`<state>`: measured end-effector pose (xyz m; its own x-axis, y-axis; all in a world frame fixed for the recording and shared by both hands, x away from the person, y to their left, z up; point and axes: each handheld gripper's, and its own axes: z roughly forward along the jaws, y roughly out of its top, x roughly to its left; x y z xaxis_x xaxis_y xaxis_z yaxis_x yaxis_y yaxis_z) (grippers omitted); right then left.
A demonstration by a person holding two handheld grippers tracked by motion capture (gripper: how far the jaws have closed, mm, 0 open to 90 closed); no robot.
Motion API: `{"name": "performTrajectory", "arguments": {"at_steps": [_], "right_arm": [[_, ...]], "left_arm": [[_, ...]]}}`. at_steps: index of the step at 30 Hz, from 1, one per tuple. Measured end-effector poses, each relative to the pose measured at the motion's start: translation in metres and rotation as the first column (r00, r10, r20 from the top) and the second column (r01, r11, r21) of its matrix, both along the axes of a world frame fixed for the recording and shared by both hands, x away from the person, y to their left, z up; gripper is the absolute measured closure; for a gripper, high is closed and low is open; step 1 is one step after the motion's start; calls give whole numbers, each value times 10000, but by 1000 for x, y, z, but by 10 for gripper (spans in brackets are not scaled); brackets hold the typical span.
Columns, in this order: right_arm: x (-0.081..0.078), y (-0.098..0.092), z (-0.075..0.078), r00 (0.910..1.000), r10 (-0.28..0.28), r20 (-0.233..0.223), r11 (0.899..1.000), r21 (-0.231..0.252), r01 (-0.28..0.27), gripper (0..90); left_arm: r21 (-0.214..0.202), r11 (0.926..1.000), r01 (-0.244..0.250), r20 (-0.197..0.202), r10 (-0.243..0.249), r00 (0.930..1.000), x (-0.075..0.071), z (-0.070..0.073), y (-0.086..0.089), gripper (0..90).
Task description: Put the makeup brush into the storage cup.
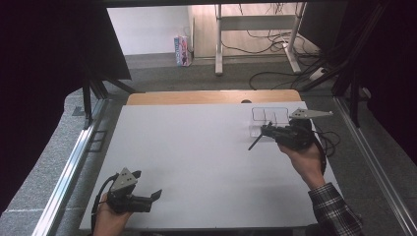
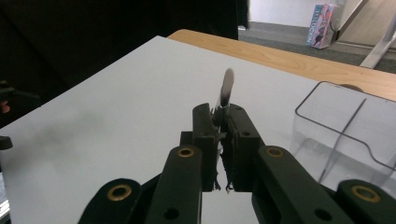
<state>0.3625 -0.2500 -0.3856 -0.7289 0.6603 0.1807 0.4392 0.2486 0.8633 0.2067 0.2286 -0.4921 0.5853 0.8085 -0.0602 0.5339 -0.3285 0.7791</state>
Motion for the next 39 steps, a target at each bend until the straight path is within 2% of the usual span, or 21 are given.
{"name": "performTrajectory", "arguments": {"at_steps": [5, 14, 39], "right_arm": [[5, -4, 0, 9998, -204, 4, 9997, -115, 204, 837], [16, -16, 2, 9987, -503, -40, 9987, -27, 502, 837], [39, -36, 26, 9908, -1249, 526, 9921, -54, 1253, 837]], "left_arm": [[-110, 9998, -181, 19, 181, 9998, -1, 0, 6, 29], [-185, 9986, -496, 4, 497, 9988, -2, -1, 13, 29], [-358, 9963, -779, -216, 772, 9968, -4, -4, 19, 2]]}}
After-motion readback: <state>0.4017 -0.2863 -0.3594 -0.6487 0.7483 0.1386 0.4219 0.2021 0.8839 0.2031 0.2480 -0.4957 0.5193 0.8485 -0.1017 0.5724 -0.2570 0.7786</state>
